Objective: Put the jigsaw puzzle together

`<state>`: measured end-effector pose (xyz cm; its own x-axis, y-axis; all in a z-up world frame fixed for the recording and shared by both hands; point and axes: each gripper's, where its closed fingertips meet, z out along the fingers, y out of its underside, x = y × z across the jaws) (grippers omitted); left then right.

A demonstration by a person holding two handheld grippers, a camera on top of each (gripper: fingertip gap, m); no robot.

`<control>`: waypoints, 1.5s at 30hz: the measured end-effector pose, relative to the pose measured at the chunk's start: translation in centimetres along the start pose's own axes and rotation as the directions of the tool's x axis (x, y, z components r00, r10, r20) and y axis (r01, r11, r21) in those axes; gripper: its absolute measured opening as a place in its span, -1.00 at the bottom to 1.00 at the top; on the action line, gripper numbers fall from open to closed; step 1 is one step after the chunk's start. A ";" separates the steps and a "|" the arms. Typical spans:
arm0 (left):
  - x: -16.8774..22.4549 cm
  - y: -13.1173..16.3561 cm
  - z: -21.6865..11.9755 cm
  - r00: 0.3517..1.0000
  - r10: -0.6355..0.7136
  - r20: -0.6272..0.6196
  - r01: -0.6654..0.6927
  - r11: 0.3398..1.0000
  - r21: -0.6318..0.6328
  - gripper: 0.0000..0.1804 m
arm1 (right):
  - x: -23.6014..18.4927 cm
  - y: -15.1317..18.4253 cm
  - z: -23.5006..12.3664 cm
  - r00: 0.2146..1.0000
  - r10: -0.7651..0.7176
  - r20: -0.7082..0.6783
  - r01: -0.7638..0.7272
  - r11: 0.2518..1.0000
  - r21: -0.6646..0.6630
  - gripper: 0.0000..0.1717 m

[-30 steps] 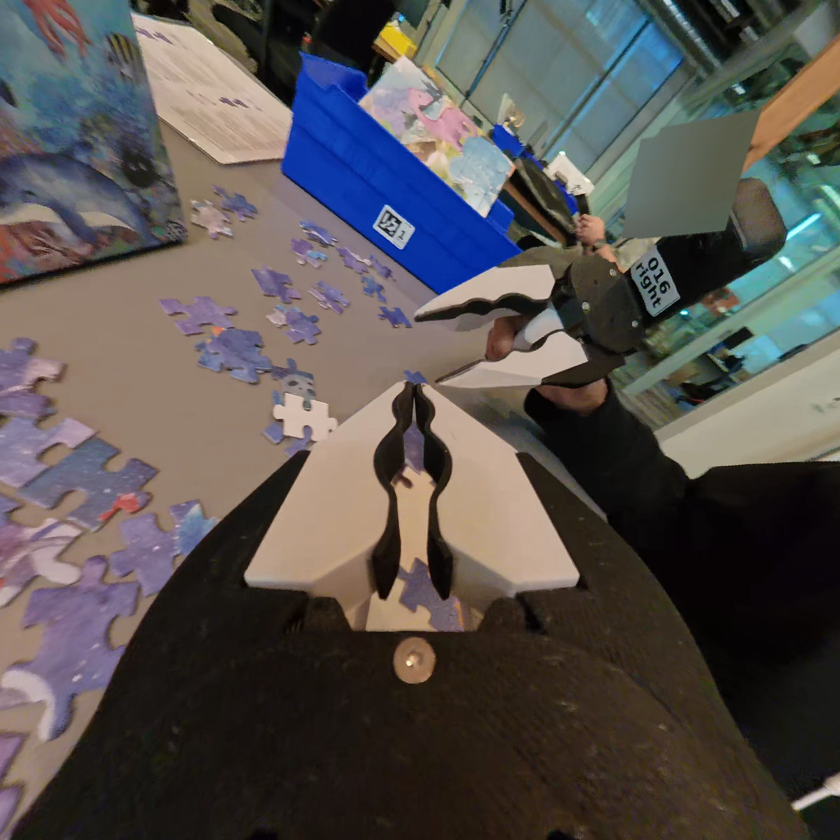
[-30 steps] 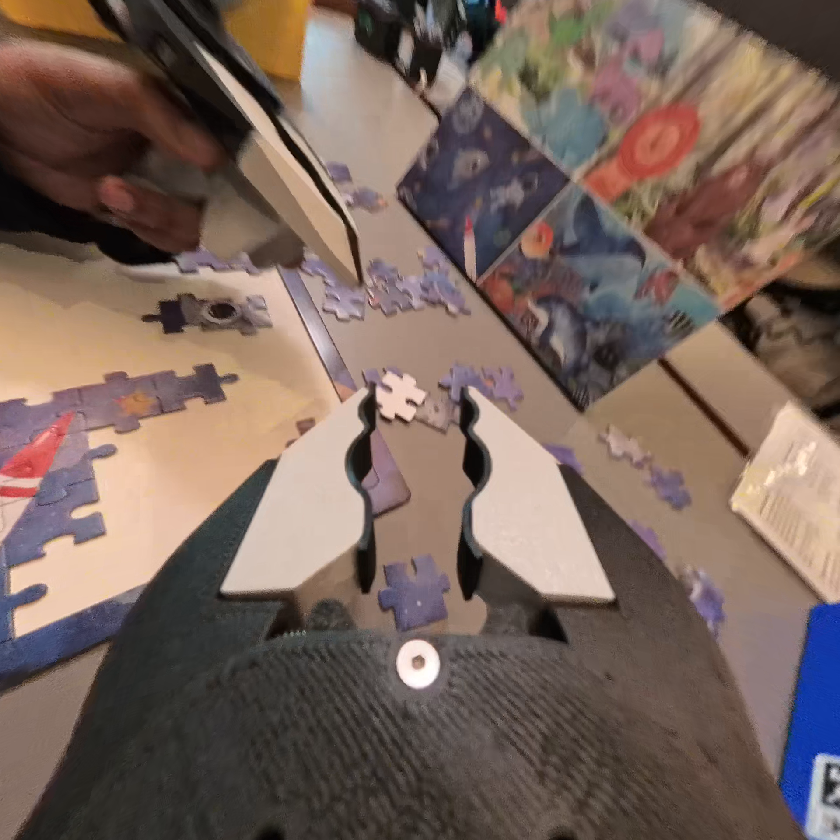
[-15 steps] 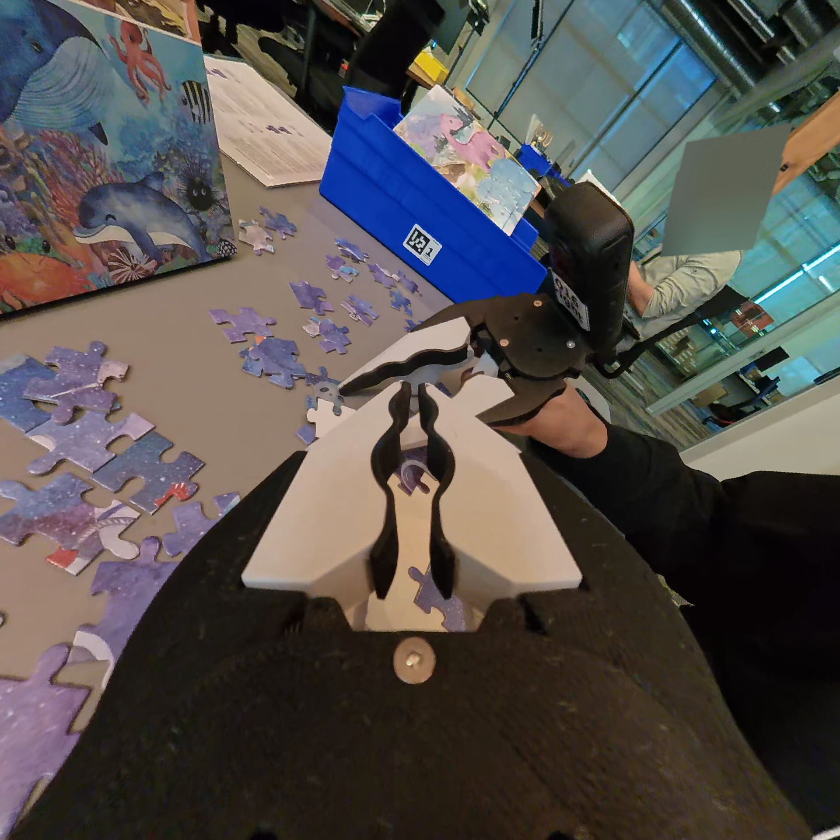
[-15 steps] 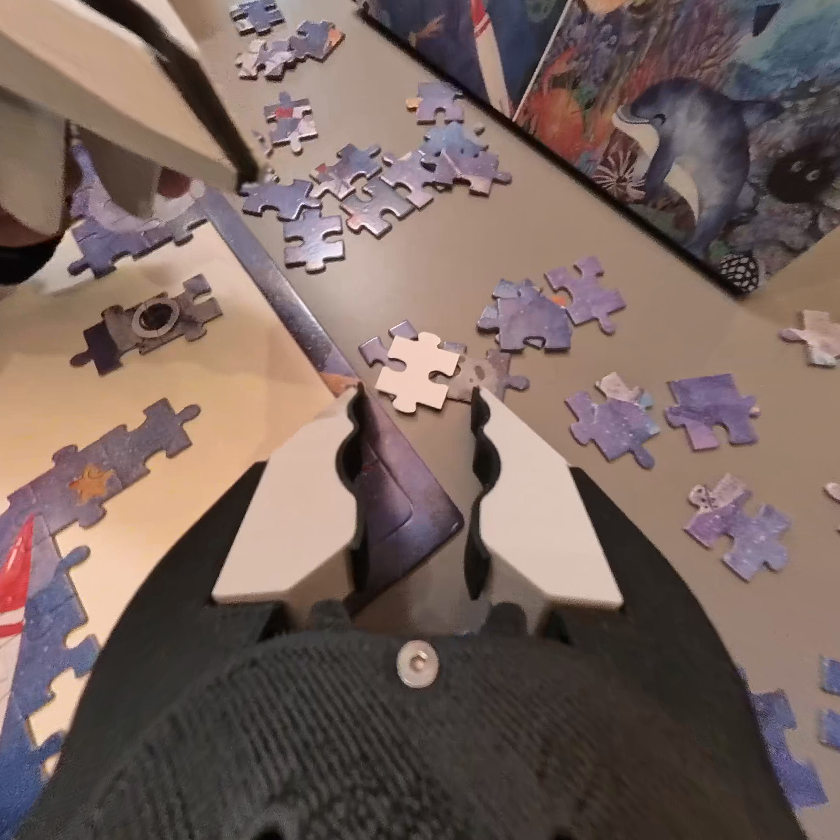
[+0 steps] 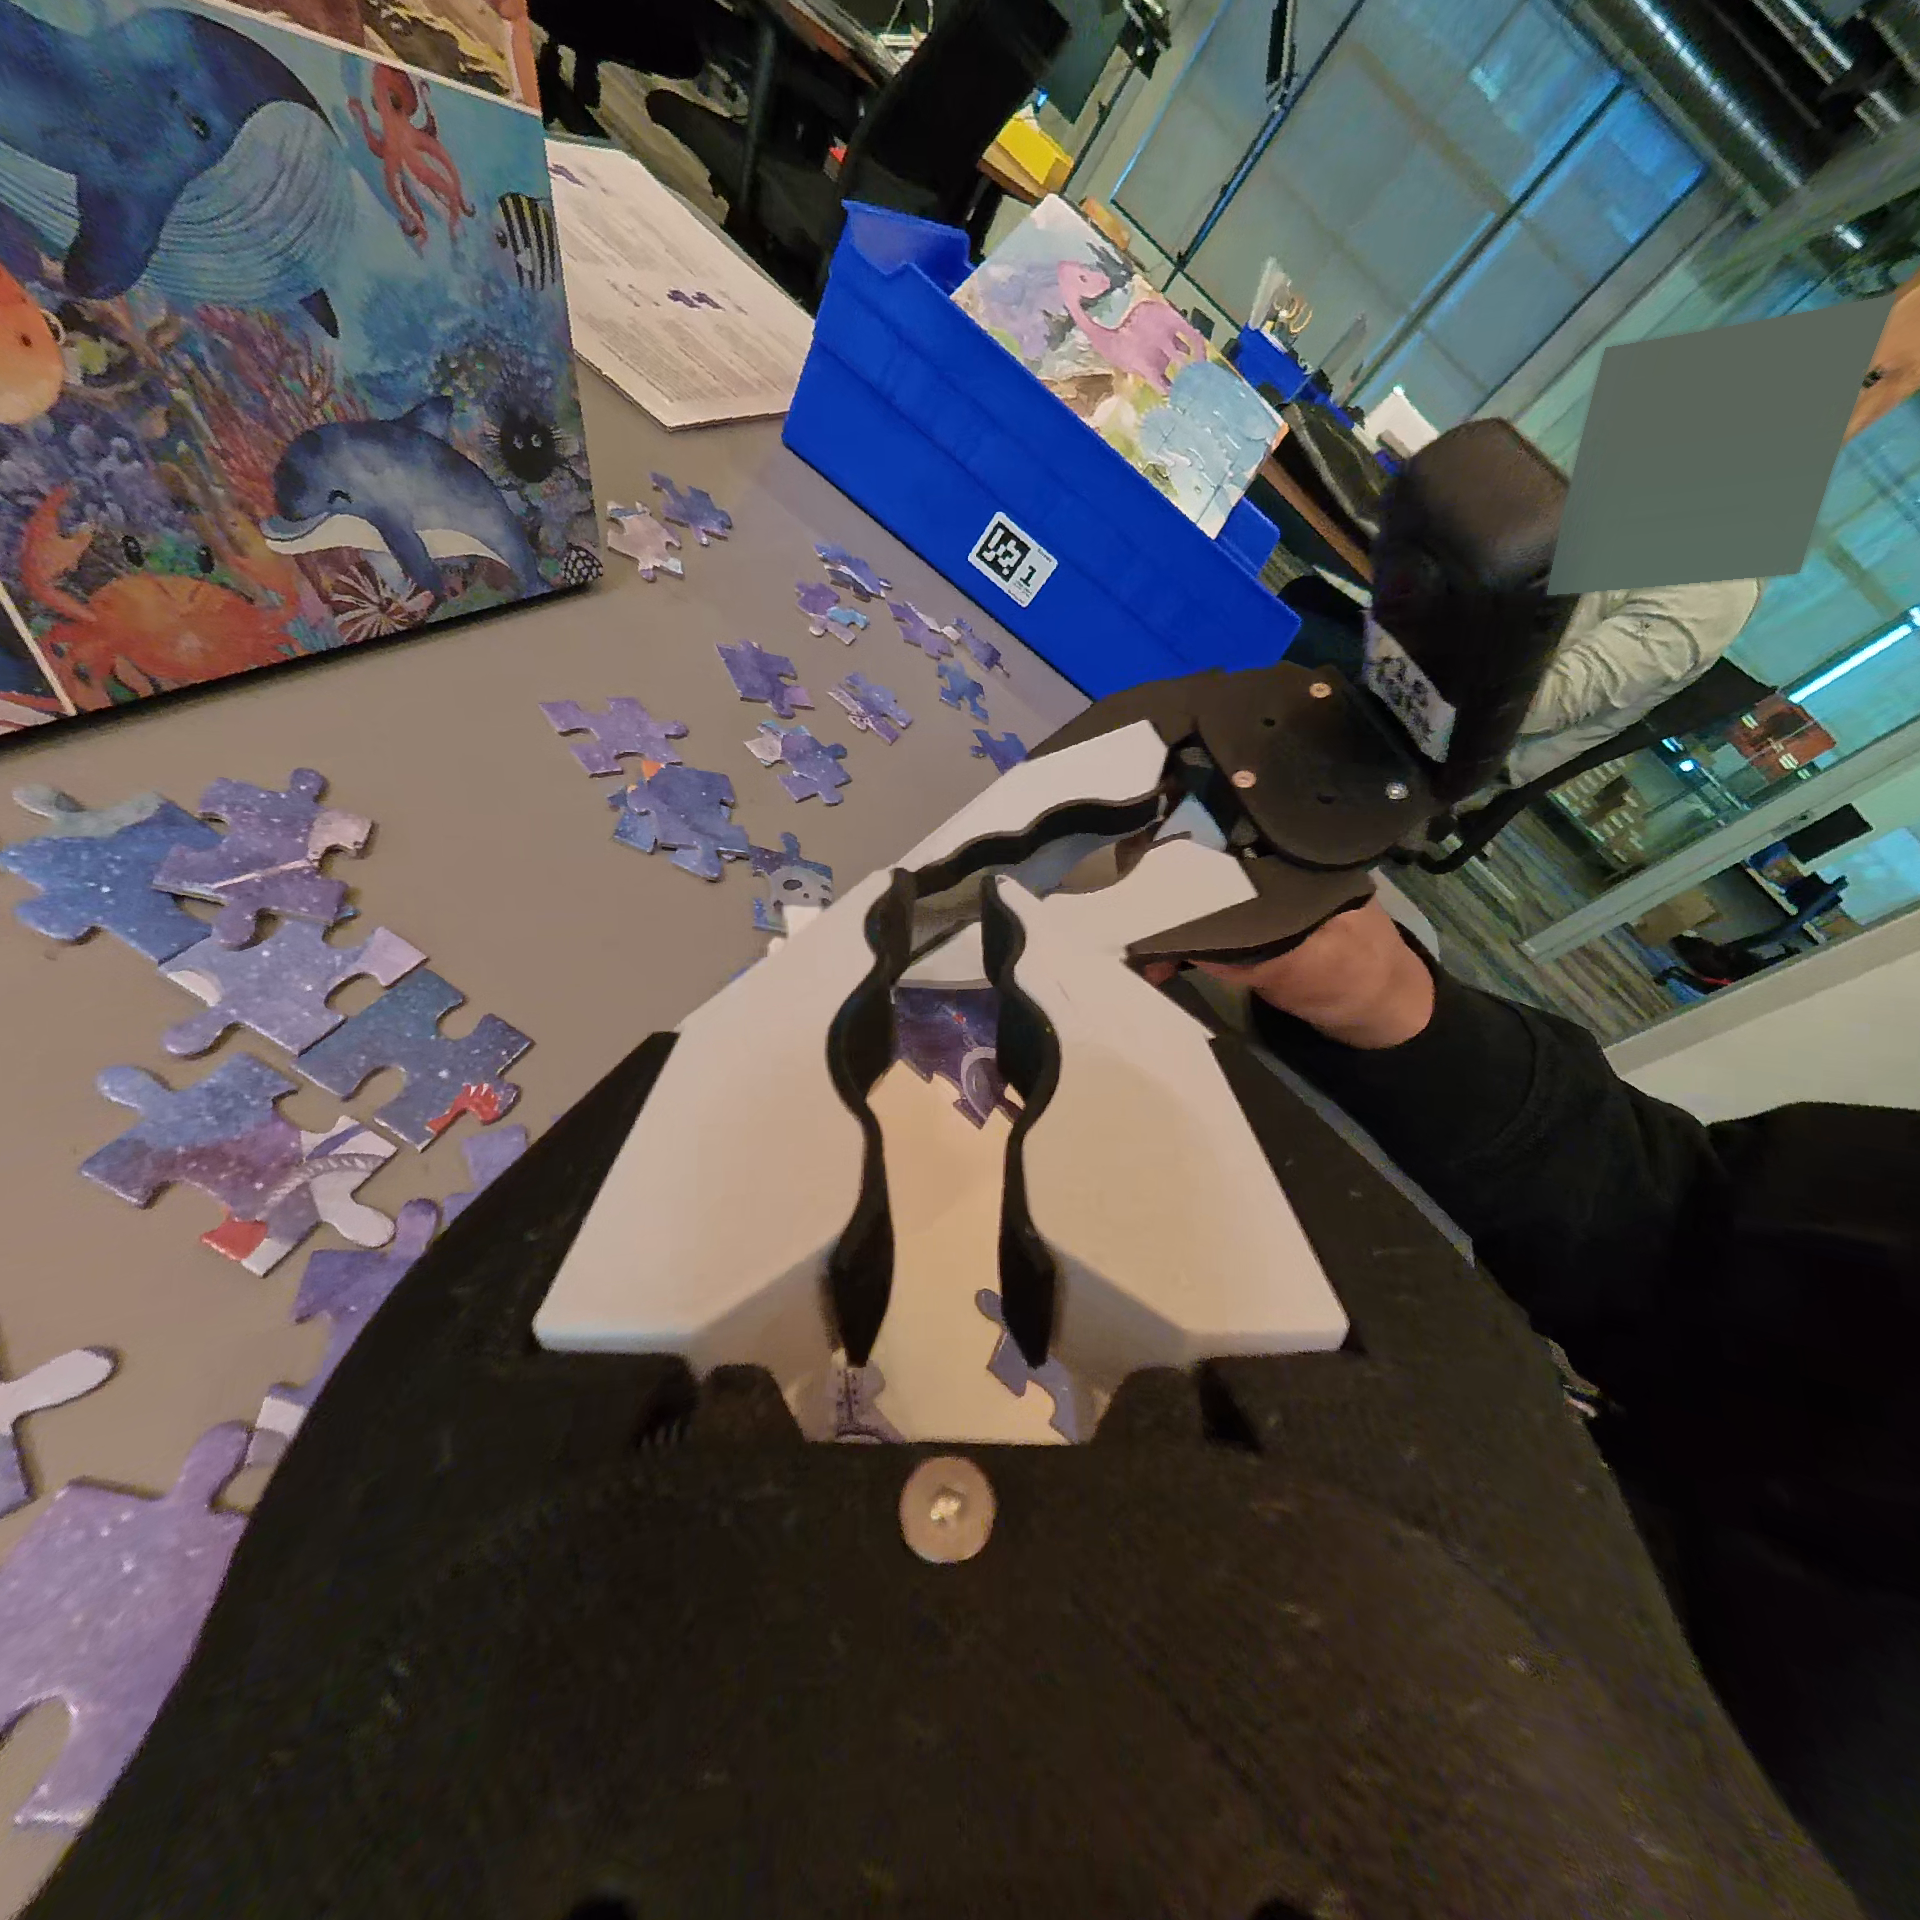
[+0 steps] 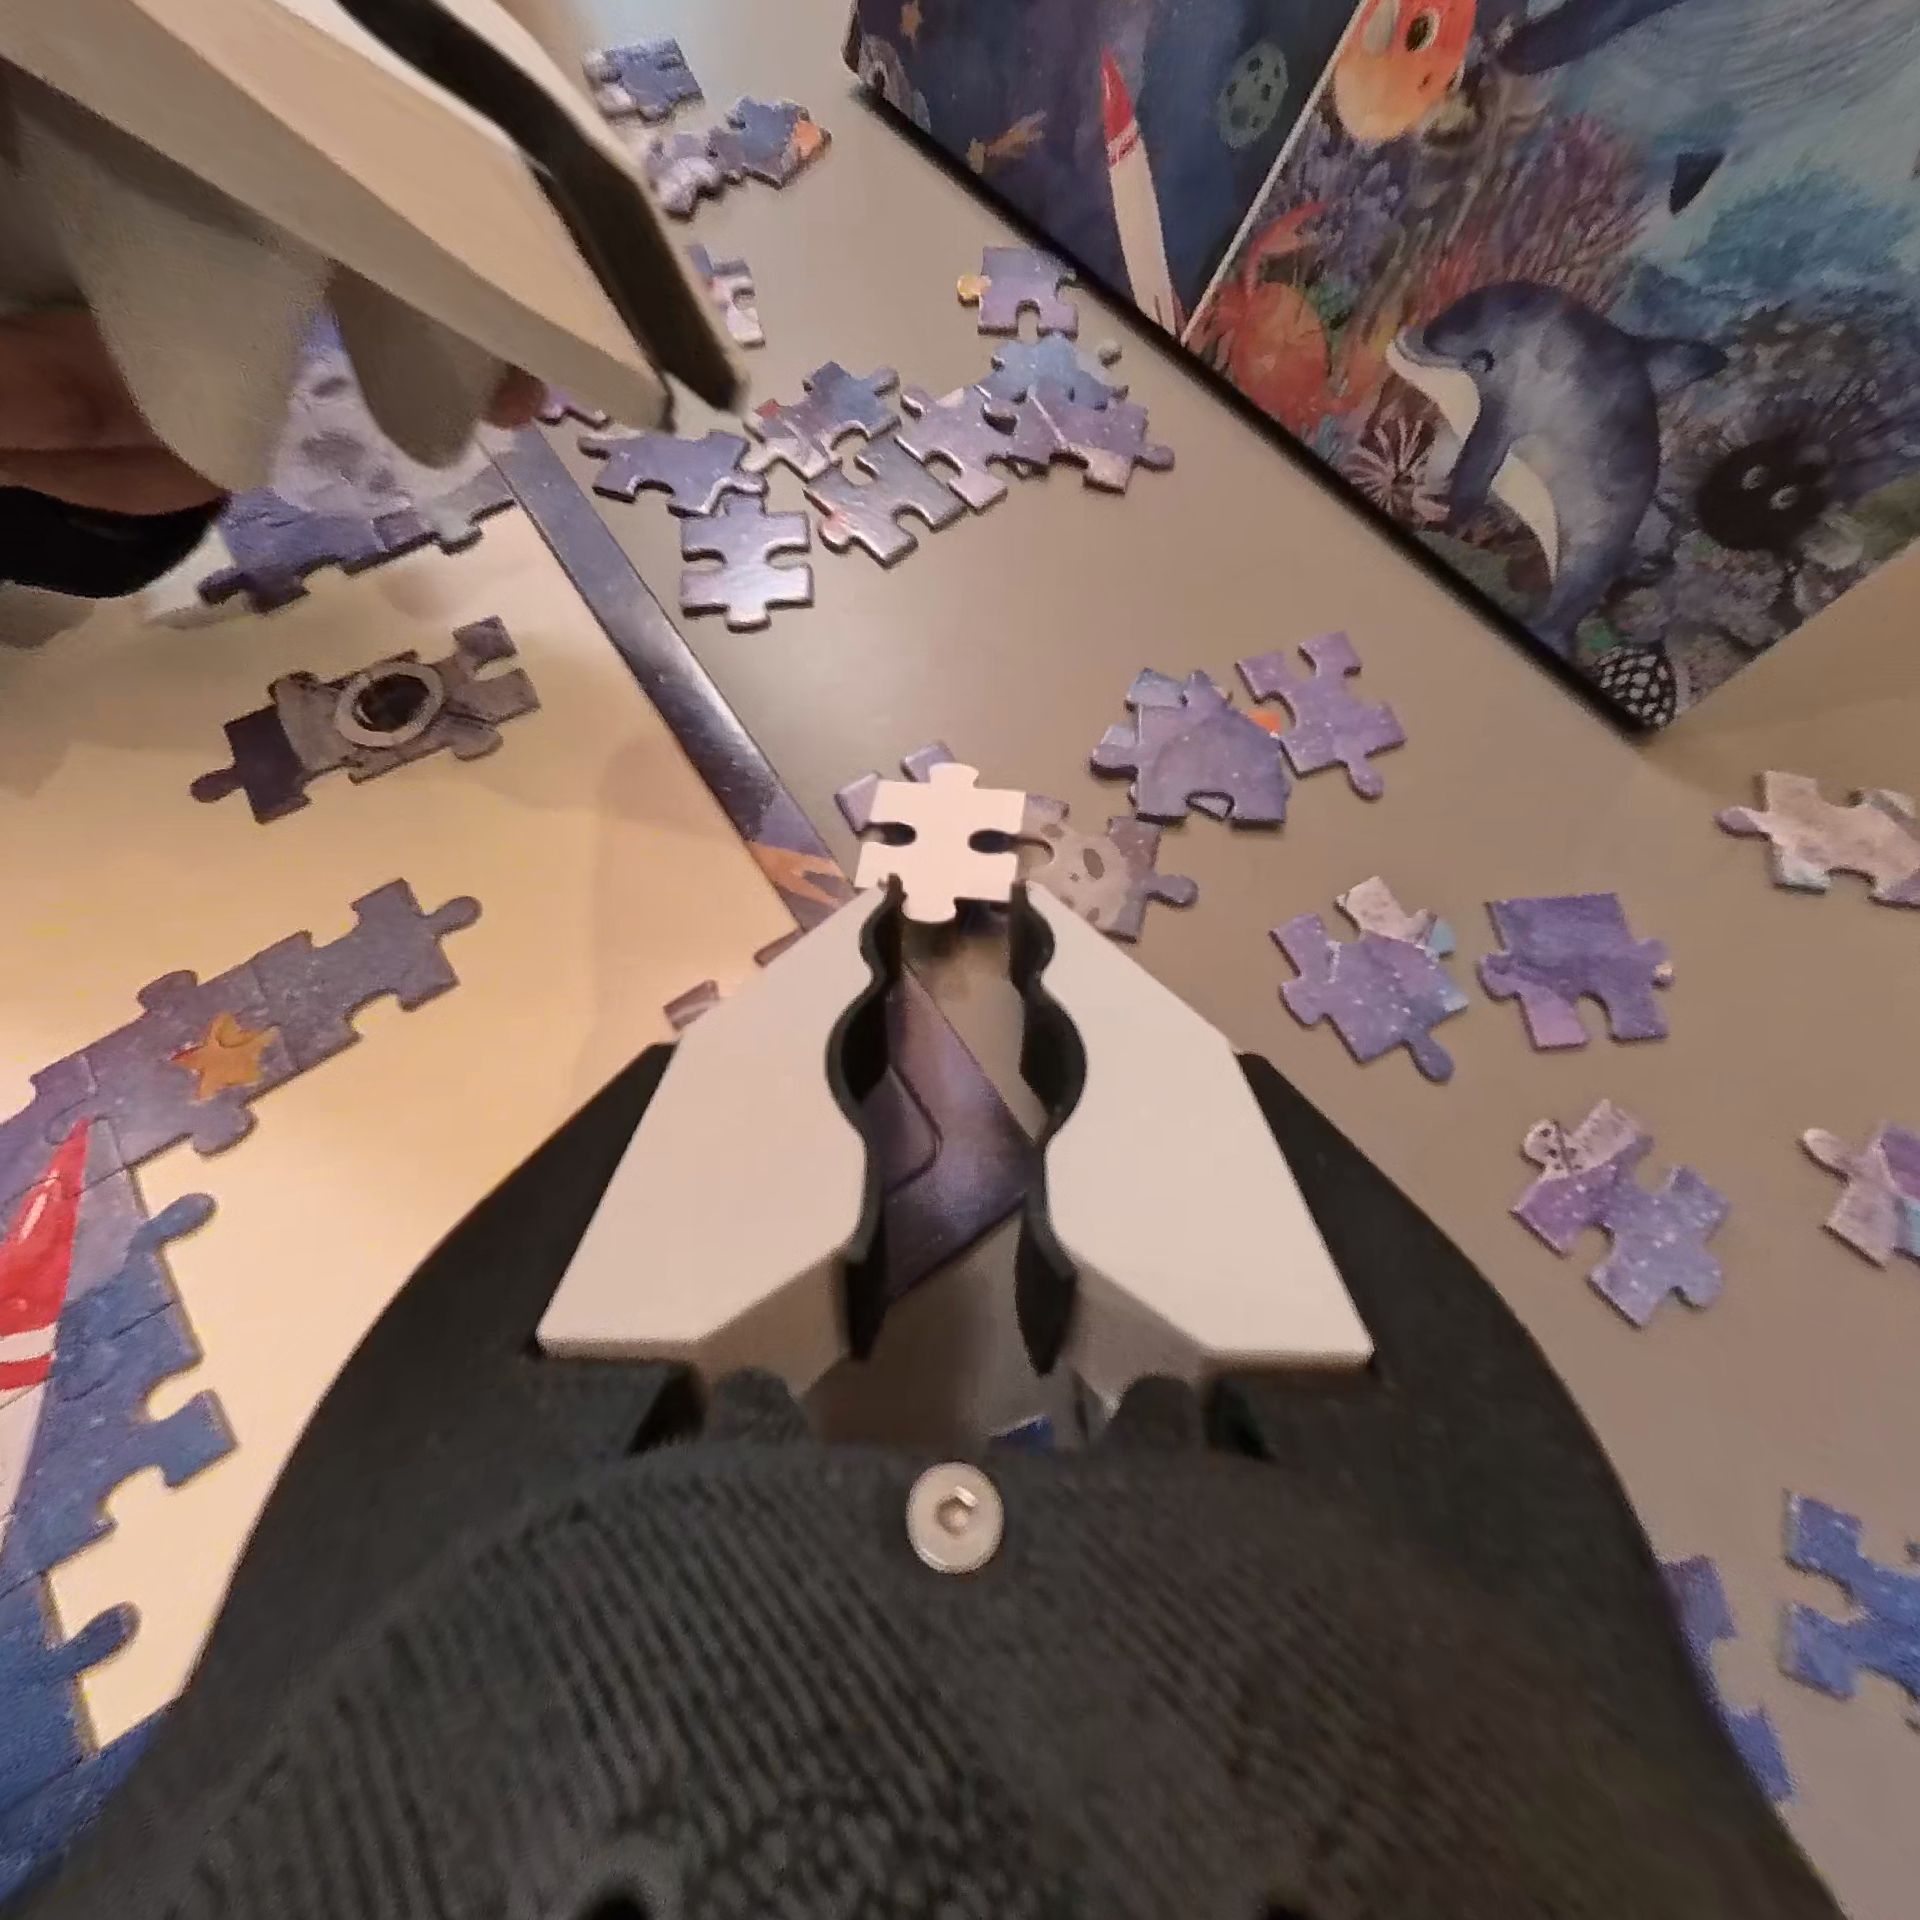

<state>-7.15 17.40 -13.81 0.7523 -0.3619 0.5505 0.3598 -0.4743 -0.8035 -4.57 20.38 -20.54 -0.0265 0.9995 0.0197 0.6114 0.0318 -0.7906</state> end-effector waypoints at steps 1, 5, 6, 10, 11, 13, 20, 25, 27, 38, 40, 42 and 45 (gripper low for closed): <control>-0.1 0.0 0.0 1.000 0.000 0.008 0.000 1.000 0.002 -0.84 | 0.0 -0.4 -0.3 1.000 -0.011 -0.004 0.011 1.000 0.021 -0.78; 0.0 0.1 0.1 0.998 0.054 0.019 -0.054 0.998 -0.012 -0.66 | 0.0 -1.7 -1.7 0.999 -0.038 -0.021 0.040 0.994 0.102 -0.78; 0.3 0.3 0.3 0.995 0.098 0.020 -0.098 0.995 -0.025 -0.62 | 0.0 -2.0 -2.0 0.999 -0.036 -0.017 0.037 0.992 0.120 -0.78; 0.9 1.2 0.9 0.887 0.447 0.117 -0.434 0.893 -0.118 -0.58 | -0.1 -2.6 -3.1 1.000 -0.019 0.001 0.018 0.986 0.163 -0.79; 0.9 1.5 1.0 0.824 0.545 0.155 -0.525 0.837 -0.154 -0.58 | -0.1 -2.6 -3.2 1.000 -0.012 0.006 0.011 0.986 0.168 -0.79; 1.0 2.0 1.3 0.683 0.701 0.206 -0.664 0.713 -0.227 -0.59 | -0.2 -2.7 -3.4 1.000 0.003 0.023 -0.007 0.984 0.178 -0.79; 1.9 2.7 2.0 0.320 0.908 0.272 -0.843 0.404 -0.356 -0.78 | -1.5 -3.6 -3.8 0.995 0.034 0.099 -0.055 0.973 0.223 -0.78; 1.5 3.3 2.2 0.307 0.915 0.263 -0.835 0.392 -0.386 -0.95 | -2.3 -4.2 -4.1 0.984 0.063 0.170 -0.105 0.961 0.255 -0.78; 1.4 3.2 2.2 0.310 0.913 0.265 -0.833 0.396 -0.386 -0.96 | -2.3 -4.3 -4.1 0.982 0.068 0.177 -0.114 0.959 0.261 -0.78; 1.9 0.1 1.1 0.710 0.622 0.331 -0.632 0.770 -0.091 -1.00 | -0.8 -6.1 -6.2 0.999 0.004 0.039 -0.019 0.918 0.396 -0.64; 2.4 -0.2 1.1 0.907 0.372 0.197 -0.385 0.922 0.030 -1.00 | -0.5 -6.1 -6.2 0.988 -0.088 -0.125 0.128 0.921 0.368 -0.64; 2.7 -0.6 0.9 0.989 0.140 0.045 -0.144 0.985 0.097 -1.00 | -1.1 -6.3 -5.8 0.968 -0.155 -0.198 0.216 0.917 0.336 -0.59; 2.4 -1.3 0.4 0.998 -0.030 -0.052 0.037 0.989 0.143 -1.00 | -2.5 -6.8 -5.1 0.966 -0.174 -0.189 0.231 0.910 0.344 -0.46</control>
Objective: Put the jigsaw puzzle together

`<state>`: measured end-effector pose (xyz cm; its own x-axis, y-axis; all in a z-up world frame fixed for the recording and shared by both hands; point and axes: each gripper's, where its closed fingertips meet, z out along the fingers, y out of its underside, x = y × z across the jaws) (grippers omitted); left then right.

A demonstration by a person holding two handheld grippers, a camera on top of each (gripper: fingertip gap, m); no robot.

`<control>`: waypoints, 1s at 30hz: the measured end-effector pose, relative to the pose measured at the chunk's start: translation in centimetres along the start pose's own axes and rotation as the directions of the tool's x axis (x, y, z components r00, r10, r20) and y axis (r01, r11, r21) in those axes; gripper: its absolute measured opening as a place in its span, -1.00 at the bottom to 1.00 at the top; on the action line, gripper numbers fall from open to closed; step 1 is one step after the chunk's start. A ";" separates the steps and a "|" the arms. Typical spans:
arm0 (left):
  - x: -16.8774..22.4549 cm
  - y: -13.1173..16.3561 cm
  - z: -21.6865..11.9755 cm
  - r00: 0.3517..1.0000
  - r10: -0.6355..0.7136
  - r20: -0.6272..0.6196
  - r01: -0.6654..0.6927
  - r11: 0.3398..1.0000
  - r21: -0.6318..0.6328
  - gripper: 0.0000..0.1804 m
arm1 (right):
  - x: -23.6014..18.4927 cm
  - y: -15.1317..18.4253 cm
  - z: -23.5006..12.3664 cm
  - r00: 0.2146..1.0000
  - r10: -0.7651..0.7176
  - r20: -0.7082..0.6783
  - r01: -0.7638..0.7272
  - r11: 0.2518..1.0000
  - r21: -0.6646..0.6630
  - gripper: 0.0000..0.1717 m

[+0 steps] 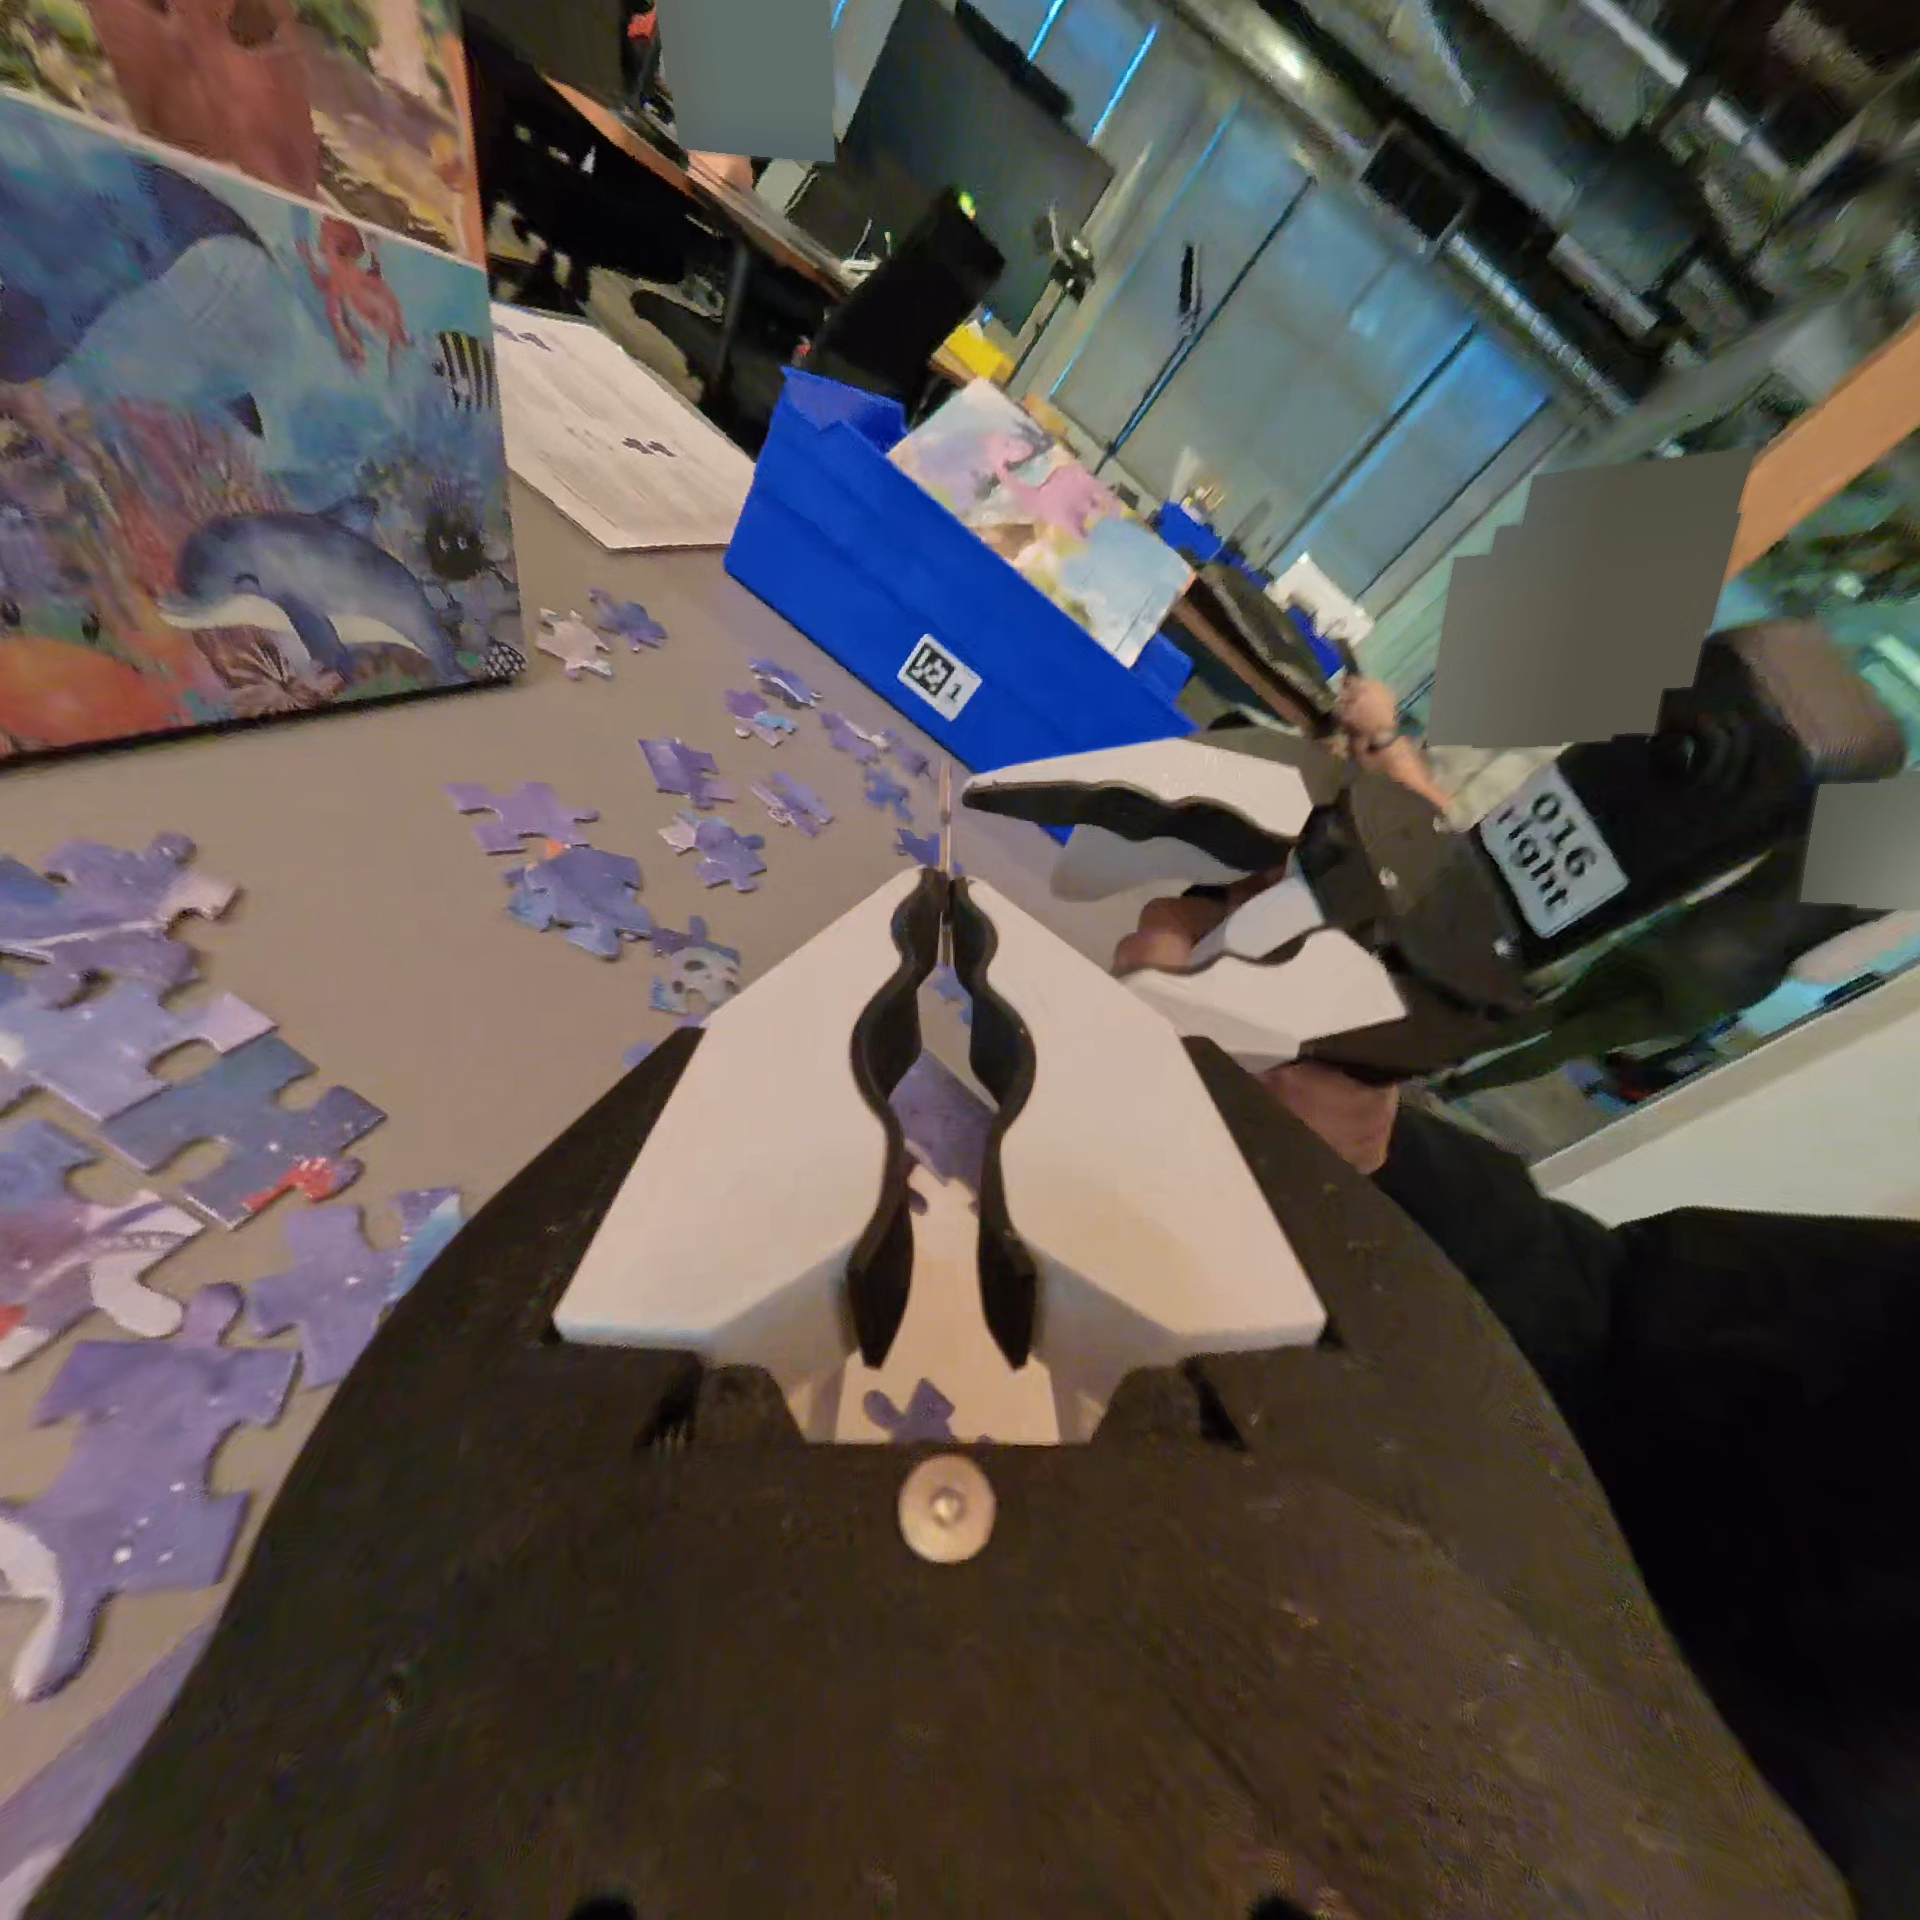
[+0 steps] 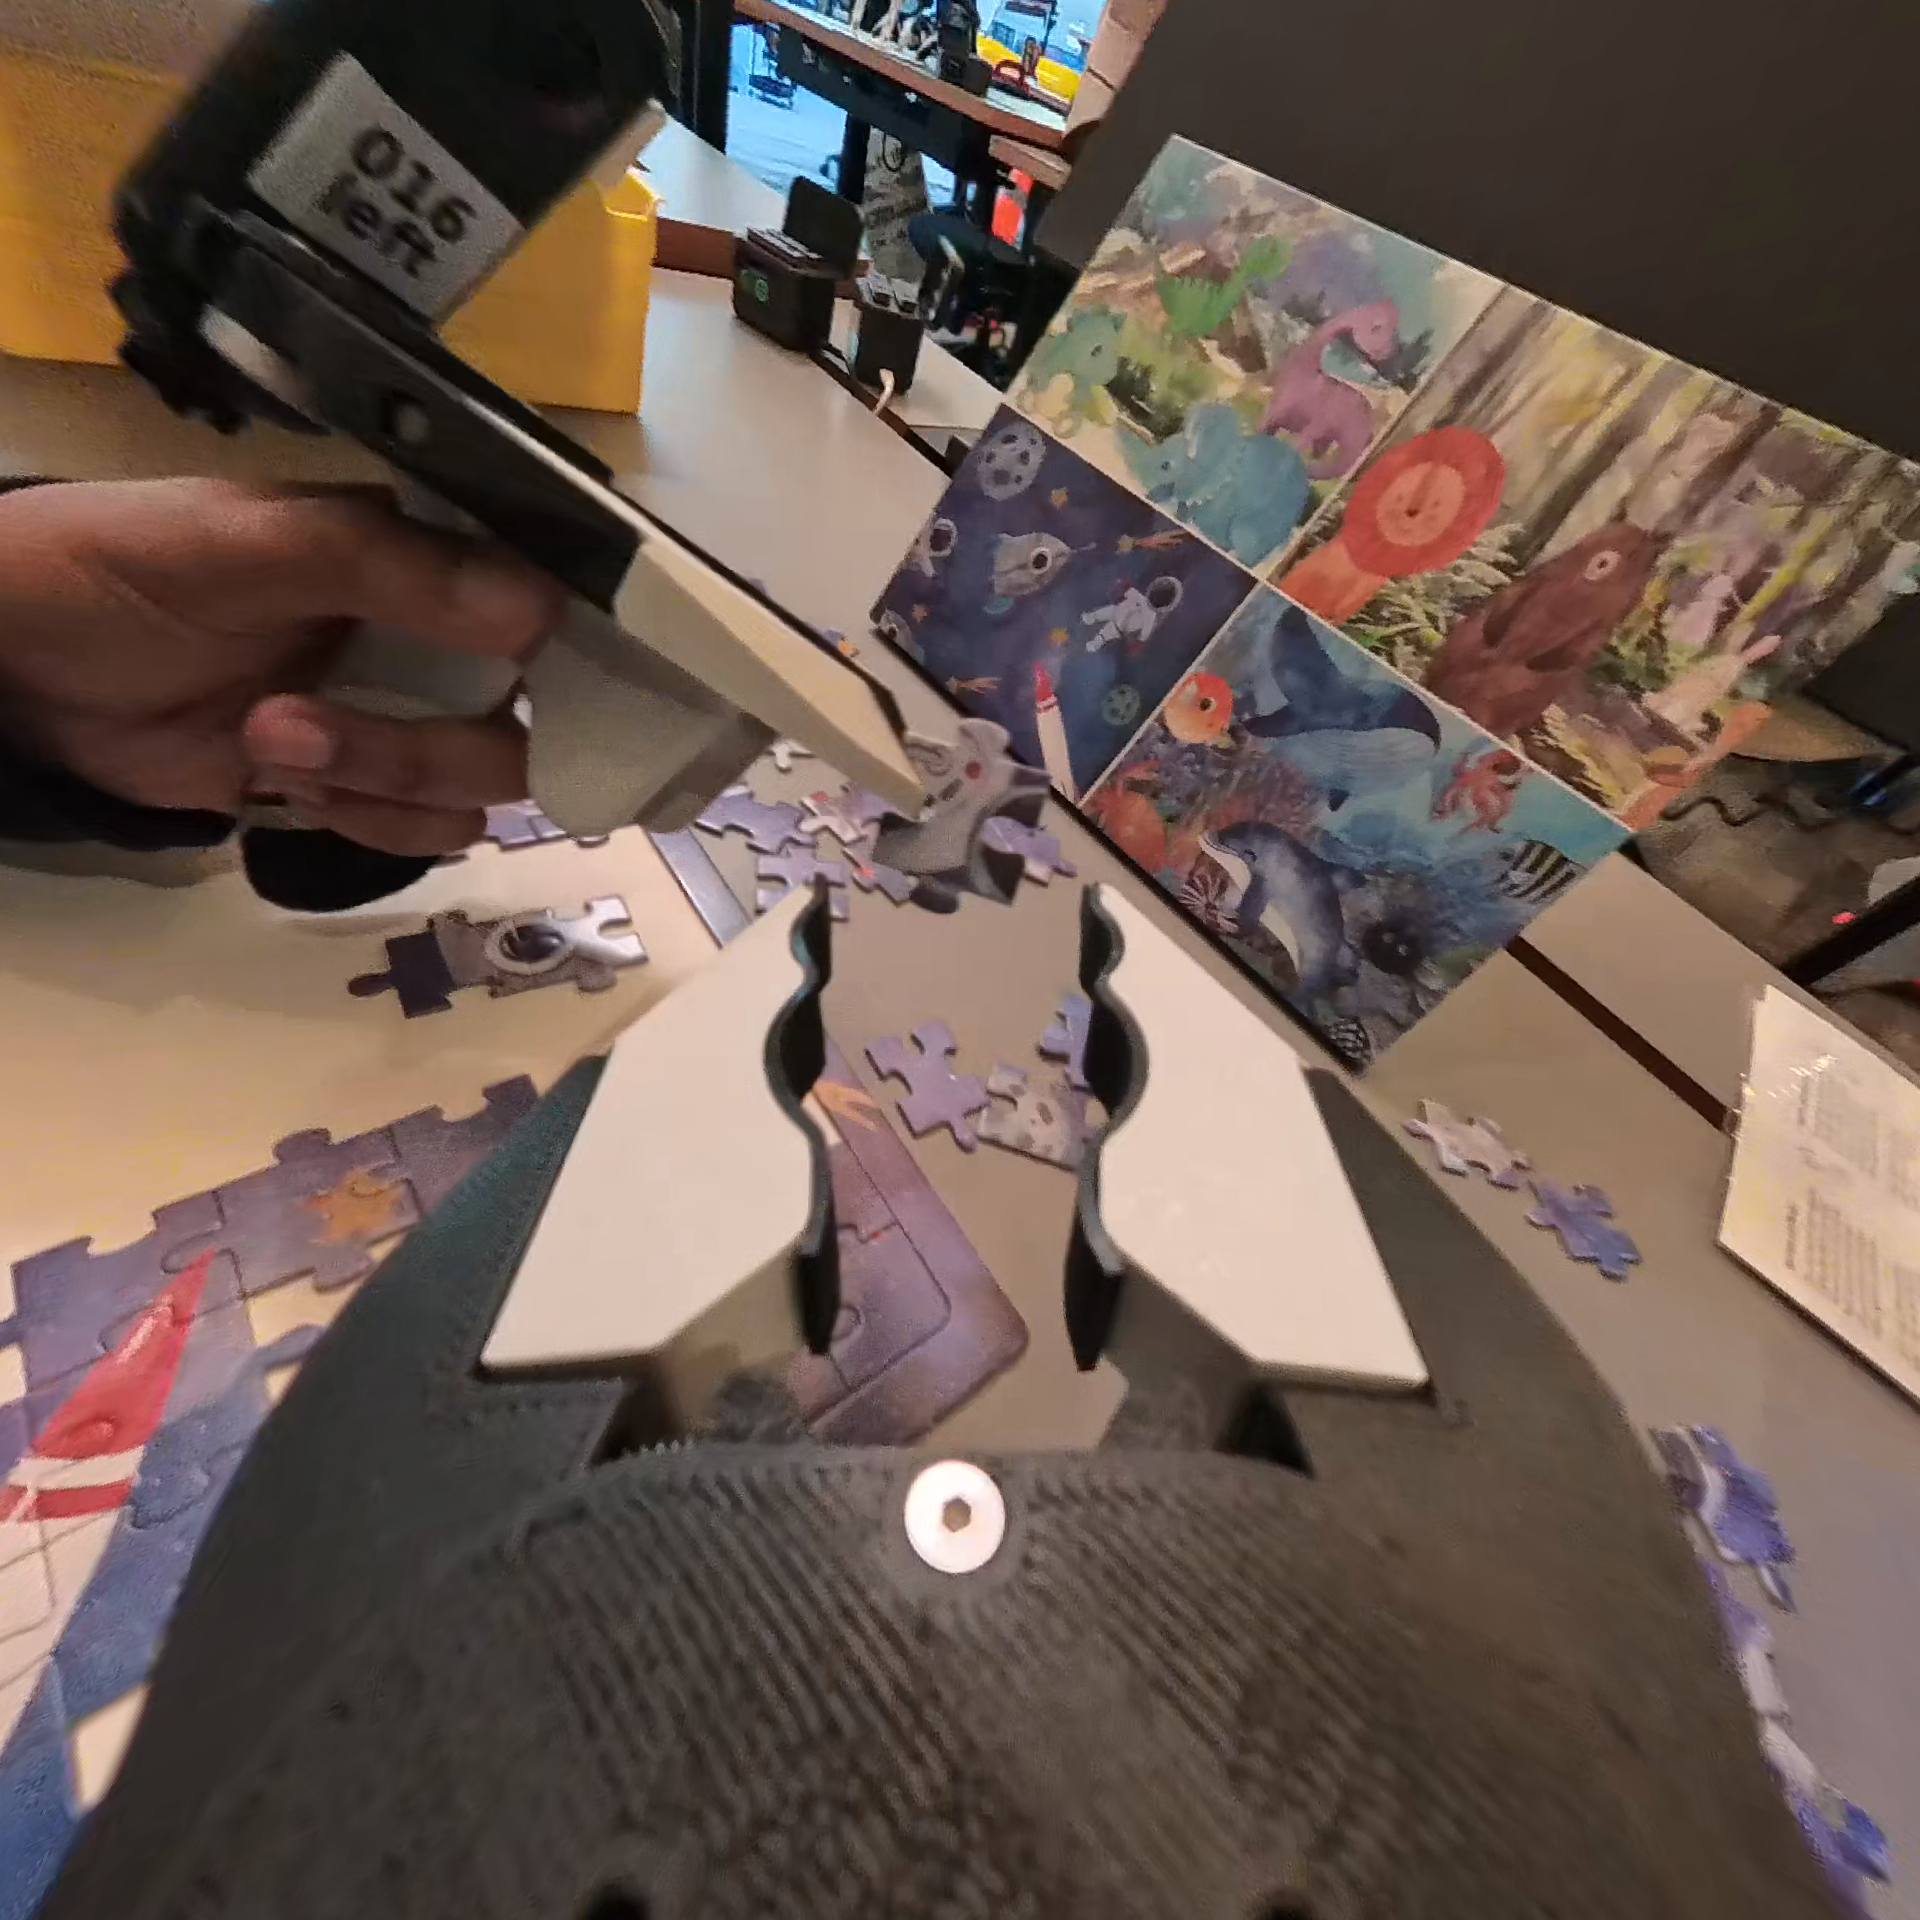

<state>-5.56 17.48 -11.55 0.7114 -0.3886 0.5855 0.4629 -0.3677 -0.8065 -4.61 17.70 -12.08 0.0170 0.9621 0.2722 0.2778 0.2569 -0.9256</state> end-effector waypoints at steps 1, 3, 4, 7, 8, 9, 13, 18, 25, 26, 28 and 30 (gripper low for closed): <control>0.1 -0.1 0.0 1.000 -0.025 -0.015 0.025 1.000 0.005 -1.00 | -0.2 -0.1 0.1 1.000 0.001 -0.004 -0.001 1.000 0.004 -0.42; 0.8 -0.1 0.1 0.996 -0.063 -0.058 0.064 0.998 0.008 -1.00 | 0.1 0.0 0.3 0.999 -0.011 -0.037 0.010 1.000 -0.005 -0.41; 1.1 0.0 0.2 0.994 -0.079 -0.075 0.080 0.997 0.006 -1.00 | 0.4 0.2 0.3 0.998 -0.022 -0.058 0.021 1.000 -0.015 -0.42; 1.7 0.0 0.3 0.988 -0.113 -0.108 0.115 0.993 0.015 -1.00 | 0.8 0.0 -0.1 0.996 -0.034 -0.079 0.034 0.999 -0.007 -0.47; 1.7 -0.1 0.2 0.987 -0.118 -0.112 0.120 0.993 0.018 -1.00 | 0.9 -0.1 -0.3 0.997 -0.029 -0.077 0.029 1.000 0.001 -0.50; 1.7 -0.1 0.2 0.986 -0.120 -0.118 0.123 0.992 0.019 -1.00 | 1.1 -0.3 -0.5 0.996 -0.025 -0.082 0.026 1.000 0.012 -0.53; 1.7 0.0 0.1 0.978 -0.152 -0.144 0.156 0.988 0.011 -1.00 | 1.6 -0.7 -1.1 0.996 -0.020 -0.088 0.023 0.999 0.033 -0.60; 1.8 0.5 0.3 0.974 -0.160 -0.162 0.160 0.987 -0.013 -1.00 | 1.2 -0.7 -1.3 0.993 -0.082 -0.082 0.084 0.996 0.020 -0.78; 1.0 1.2 0.3 0.977 -0.161 -0.140 0.153 0.986 -0.065 -1.00 | 0.3 0.3 -1.1 0.959 -0.274 -0.064 0.271 0.961 -0.052 -0.75; 0.9 1.4 0.3 0.977 -0.162 -0.139 0.152 0.985 -0.078 -1.00 | 0.3 0.5 -1.1 0.955 -0.289 -0.062 0.286 0.956 -0.060 -0.75; 0.9 1.7 0.4 0.977 -0.163 -0.139 0.149 0.983 -0.102 -1.00 | 0.1 0.9 -1.1 0.951 -0.306 -0.038 0.303 0.951 -0.067 -0.72; 0.9 2.2 0.4 0.976 -0.165 -0.143 0.146 0.980 -0.134 -1.00 | -0.2 1.2 -1.2 0.950 -0.314 -0.002 0.313 0.947 -0.067 -0.71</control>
<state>-3.68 16.67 -12.77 0.5424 -0.4395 0.7160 0.4868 -0.5302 -0.6942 -3.09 17.67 -12.95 -0.0694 0.8329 0.5491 0.3326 0.5383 -0.7744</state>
